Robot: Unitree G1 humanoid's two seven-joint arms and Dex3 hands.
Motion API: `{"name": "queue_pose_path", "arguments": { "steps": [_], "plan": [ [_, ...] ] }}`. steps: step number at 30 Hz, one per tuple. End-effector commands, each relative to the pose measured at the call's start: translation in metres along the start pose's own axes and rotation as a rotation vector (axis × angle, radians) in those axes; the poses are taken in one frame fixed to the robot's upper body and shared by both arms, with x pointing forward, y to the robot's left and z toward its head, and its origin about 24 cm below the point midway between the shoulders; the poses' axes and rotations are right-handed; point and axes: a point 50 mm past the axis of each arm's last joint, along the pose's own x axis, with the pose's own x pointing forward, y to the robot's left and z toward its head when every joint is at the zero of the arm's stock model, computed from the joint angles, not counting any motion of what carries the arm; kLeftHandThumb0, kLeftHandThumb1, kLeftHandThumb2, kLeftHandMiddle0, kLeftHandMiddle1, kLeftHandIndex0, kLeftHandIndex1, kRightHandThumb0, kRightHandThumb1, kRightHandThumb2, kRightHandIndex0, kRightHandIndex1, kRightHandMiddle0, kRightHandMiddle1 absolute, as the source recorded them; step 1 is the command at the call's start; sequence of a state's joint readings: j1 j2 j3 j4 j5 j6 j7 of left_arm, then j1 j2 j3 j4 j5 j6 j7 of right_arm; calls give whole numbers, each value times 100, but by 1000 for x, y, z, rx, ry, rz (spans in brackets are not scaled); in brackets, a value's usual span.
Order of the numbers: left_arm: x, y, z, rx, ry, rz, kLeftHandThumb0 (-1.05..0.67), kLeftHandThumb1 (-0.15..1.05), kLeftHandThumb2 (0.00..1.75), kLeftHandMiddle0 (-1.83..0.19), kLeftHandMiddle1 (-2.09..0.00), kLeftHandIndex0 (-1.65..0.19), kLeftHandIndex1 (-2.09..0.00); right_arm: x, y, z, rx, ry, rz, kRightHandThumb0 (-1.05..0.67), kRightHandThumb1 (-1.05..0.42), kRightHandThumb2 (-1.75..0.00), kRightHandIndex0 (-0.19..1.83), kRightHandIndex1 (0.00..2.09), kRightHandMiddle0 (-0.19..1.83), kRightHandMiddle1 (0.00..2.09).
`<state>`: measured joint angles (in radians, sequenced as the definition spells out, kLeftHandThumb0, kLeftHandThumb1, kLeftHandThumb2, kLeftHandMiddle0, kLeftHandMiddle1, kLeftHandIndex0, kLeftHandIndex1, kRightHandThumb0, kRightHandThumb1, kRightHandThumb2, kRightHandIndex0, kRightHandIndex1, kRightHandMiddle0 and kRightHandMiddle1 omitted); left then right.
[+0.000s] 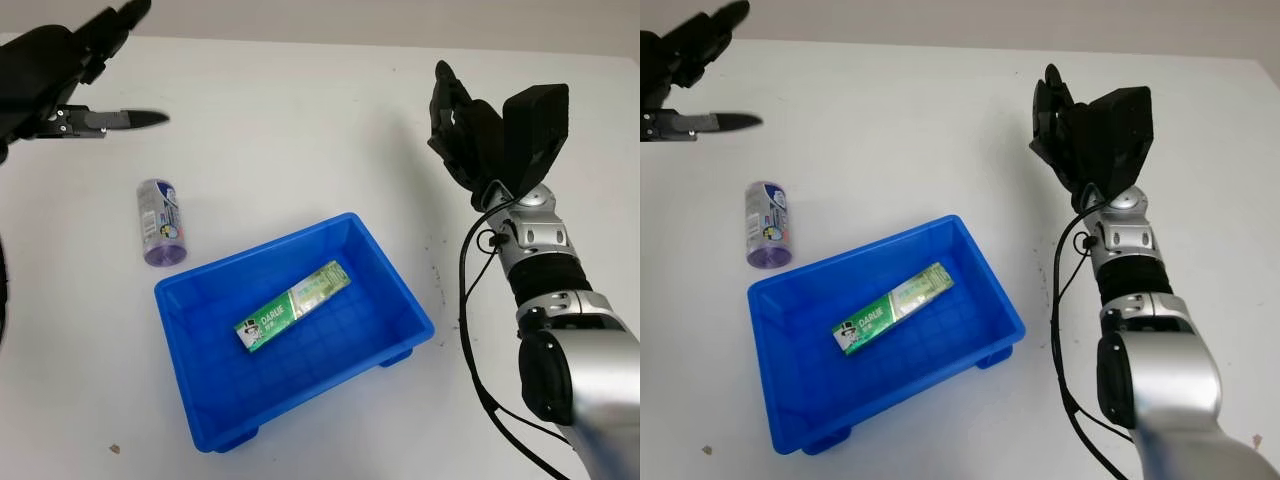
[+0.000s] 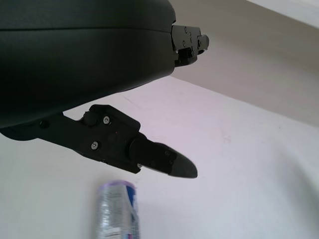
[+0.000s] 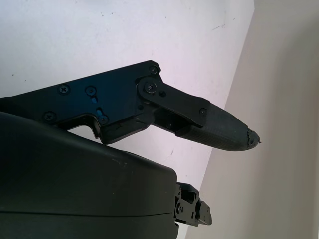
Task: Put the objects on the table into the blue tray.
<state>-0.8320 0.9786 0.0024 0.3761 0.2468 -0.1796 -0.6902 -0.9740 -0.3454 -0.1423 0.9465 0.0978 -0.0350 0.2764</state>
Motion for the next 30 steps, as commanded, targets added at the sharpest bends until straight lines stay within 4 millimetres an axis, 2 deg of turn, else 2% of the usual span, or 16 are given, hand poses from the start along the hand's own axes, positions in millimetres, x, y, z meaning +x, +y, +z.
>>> {"name": "queue_pose_path", "arguments": {
  "steps": [1, 4, 8, 10, 14, 23, 24, 25, 27, 30],
  "plan": [
    [-2, 11, 10, 174, -7, -24, -28, 83, 3, 13, -5, 9, -5, 0, -2, 5, 12, -22, -11, -78, -105, -82, -19, 0, -19, 0],
    [-1, 14, 16, 343, -24, -74, -27, 80, 3, 14, -5, 8, -6, 0, -2, 5, 7, -21, -14, -76, -105, -81, -19, 0, -19, 0],
    [1, 19, 22, 502, -75, -126, -21, 78, 4, 5, -8, 1, -8, 0, -2, 4, 4, -19, -12, -75, -105, -82, -19, 0, -19, 0],
    [1, 21, 24, 553, -100, -138, -23, 77, 4, 3, -8, -1, -9, 0, -2, 4, 14, -16, -13, -74, -105, -82, -19, 0, -19, 0],
    [-2, 19, 34, 805, -173, -175, -36, 76, 4, 1, -7, -3, -9, 0, -2, 3, 21, -11, -12, -75, -105, -81, -19, 0, -19, 0],
    [-10, 15, 43, 1180, -346, -261, -40, 81, 7, 2, -5, -1, -6, 2, 3, 3, 21, -12, -3, -75, -105, -81, -19, 0, -19, 0],
    [-11, 14, 42, 1209, -364, -267, -39, 82, 7, 2, -5, -1, -6, 3, 3, 2, 24, -11, -1, -75, -105, -81, -19, 0, -19, 0],
    [-11, 12, 41, 1226, -381, -274, -20, 92, 11, 1, -5, -2, -6, 3, 4, 2, 25, -8, -1, -75, -105, -81, -19, 0, -19, 0],
    [-11, 10, 39, 1240, -401, -286, 1, 101, 22, 2, -5, -2, -6, 3, 5, 1, 28, -4, 2, -75, -105, -82, -19, 0, -19, 0],
    [-8, 4, 35, 1273, -405, -345, 5, 104, 26, 8, -4, 3, -4, 3, 5, 0, 28, 0, 10, -77, -105, -82, -19, 0, -19, 0]
  ]
}}
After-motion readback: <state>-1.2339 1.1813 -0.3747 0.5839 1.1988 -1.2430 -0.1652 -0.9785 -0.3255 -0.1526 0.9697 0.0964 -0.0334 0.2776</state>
